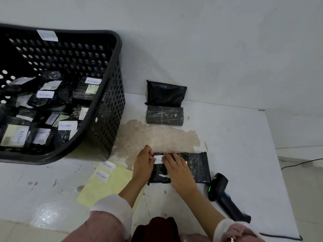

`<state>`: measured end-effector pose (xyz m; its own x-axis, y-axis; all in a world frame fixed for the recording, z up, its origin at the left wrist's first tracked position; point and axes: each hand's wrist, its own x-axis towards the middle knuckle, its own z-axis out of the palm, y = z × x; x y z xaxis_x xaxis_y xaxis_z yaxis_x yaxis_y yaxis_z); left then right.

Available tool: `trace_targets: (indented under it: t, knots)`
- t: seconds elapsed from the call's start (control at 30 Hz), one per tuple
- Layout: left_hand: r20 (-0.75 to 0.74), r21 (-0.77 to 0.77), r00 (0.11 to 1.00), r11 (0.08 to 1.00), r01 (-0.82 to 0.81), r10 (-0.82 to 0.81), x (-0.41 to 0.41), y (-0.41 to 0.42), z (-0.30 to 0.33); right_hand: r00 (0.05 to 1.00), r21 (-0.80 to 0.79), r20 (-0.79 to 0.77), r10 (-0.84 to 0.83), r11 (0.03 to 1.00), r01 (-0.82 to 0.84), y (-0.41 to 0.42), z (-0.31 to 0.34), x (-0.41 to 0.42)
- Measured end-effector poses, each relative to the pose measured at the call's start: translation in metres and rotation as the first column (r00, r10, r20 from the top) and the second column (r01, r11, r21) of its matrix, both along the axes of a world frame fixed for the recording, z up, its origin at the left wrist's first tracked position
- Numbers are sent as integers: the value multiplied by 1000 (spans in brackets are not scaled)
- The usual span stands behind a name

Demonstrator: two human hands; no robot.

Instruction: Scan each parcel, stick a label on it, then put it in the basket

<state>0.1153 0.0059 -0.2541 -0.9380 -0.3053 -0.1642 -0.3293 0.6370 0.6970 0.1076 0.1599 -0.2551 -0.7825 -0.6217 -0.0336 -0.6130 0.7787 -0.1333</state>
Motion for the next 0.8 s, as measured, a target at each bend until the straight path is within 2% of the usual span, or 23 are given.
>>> trace_targets:
  t: [0.17, 0.23, 0.3, 0.33, 0.4, 0.47, 0.5, 0.53, 0.63, 0.8]
  knots:
    - [1, -16, 1000, 1000, -20, 20, 1, 4, 0, 994, 87, 111, -8, 996, -2, 13, -1, 5]
    - [9, -52, 1000, 999, -16, 16, 2, 5, 1, 978, 106, 209, -21, 994, -1, 14, -2, 1]
    - [44, -131, 999, 991, 26, -20, 1, 9, 6, 972, 105, 229, -51, 994, 27, 15, -4, -1]
    - [71, -261, 994, 961, 94, -78, 2, 12, 7, 971, 113, 229, -63, 993, 38, 15, -3, 0]
    - [152, -522, 963, 810, 268, -221, 7, 17, 3, 965, 134, 251, -80, 990, 47, 13, 0, 0]
    - [308, -591, 883, 656, 469, -353, 18, 20, -6, 958, 151, 272, -92, 987, 52, 10, 3, 1]
    - [365, -590, 852, 614, 524, -376, 26, 20, -10, 954, 163, 284, -94, 985, 49, 9, 4, 1]
    - [357, -602, 851, 601, 525, -386, 33, 17, -12, 951, 177, 296, -93, 983, 41, 9, 6, 0]
    - [256, -637, 900, 639, 431, -352, 46, 9, -8, 944, 222, 323, -73, 975, -1, 9, 9, -3]
    - [323, -529, 924, 771, 354, -203, 49, 18, -17, 952, 226, 301, -52, 974, -18, 9, 7, -5]
